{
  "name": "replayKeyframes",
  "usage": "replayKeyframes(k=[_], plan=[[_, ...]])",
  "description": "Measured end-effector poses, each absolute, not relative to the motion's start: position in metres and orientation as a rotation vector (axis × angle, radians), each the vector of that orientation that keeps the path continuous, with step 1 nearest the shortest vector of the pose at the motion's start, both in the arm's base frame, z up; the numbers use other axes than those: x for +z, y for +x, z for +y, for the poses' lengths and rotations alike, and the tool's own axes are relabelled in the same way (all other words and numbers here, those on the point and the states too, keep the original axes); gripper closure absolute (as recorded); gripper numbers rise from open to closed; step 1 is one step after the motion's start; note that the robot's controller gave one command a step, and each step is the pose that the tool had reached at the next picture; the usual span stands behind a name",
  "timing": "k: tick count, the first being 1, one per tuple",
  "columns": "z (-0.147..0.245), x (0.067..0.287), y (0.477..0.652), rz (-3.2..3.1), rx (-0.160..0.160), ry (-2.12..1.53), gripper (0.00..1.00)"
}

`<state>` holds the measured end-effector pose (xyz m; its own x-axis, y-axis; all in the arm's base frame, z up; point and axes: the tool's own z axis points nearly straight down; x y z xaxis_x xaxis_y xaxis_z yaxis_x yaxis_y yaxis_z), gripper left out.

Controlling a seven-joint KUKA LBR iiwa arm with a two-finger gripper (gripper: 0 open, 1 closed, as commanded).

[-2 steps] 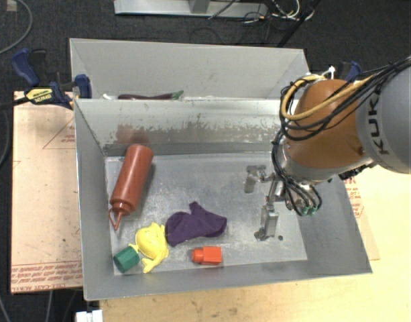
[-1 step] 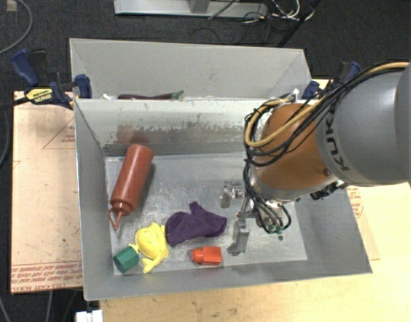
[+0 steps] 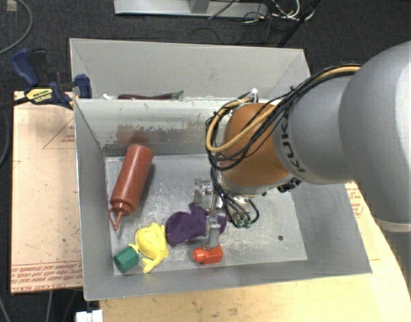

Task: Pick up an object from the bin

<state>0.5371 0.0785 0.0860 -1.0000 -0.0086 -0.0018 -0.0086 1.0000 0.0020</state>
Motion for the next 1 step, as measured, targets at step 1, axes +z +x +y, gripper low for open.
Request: replayKeyframes(k=[1], plan=[[0.0817, 0.0702, 0.5688, 3.138, 0.004, -0.123, 1.00]])
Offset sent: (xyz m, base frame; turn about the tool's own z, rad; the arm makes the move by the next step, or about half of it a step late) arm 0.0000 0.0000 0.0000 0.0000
